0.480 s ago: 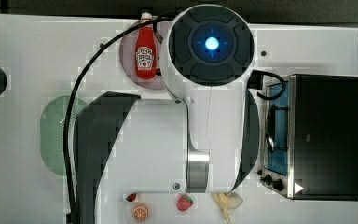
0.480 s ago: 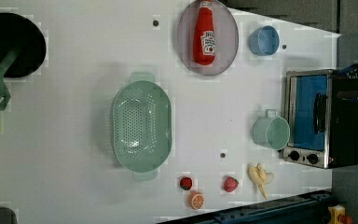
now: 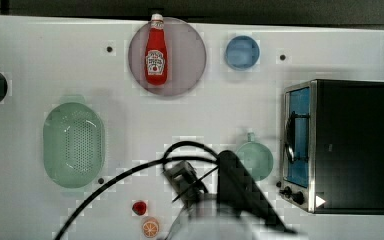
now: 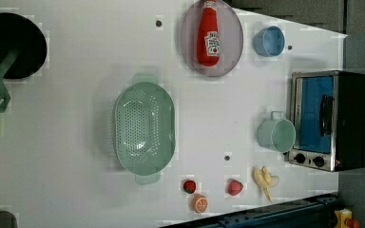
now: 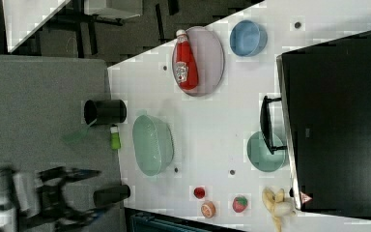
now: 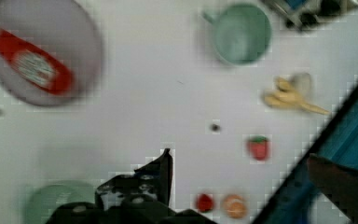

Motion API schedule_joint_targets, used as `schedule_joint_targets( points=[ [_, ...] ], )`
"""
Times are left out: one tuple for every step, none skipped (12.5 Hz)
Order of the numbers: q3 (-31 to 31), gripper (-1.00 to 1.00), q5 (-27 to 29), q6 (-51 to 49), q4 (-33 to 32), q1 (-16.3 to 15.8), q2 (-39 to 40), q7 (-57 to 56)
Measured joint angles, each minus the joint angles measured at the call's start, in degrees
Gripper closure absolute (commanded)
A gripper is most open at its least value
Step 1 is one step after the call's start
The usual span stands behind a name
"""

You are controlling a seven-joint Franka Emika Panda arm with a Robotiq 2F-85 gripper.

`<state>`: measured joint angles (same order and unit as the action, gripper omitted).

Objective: Drag strainer left to right.

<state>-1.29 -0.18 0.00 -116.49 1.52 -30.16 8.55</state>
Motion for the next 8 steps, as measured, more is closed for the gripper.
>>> schedule_joint_targets(
  points=[
    [-1.43, -1.00, 0.54, 1.37, 1.90, -0.05, -0.50, 0.63],
    [-3.64, -1.00, 0.30, 2.18, 3.36, -0.23, -0.11, 1.06],
    [-6.72, -1.00, -0.42, 2.68, 3.97, -0.55, 0.98, 1.59],
    [-10.53, -1.00, -0.17, 3.88, 3.97, -0.83, 2.94, 2.09],
    [-14.43, -1.00, 0.53, 6.18, 3.47, -1.23, 5.48, 2.66],
    [-17.83, -1.00, 0.34, 6.91, 2.52, -1.71, 8.10, 2.92],
    [-20.48, -1.00, 0.38, 7.29, 1.79, -2.30, 10.90, 4.03],
    [-23.37, -1.00, -0.27, 8.37, 1.34, -2.48, 13.95, 6.28]
  ],
)
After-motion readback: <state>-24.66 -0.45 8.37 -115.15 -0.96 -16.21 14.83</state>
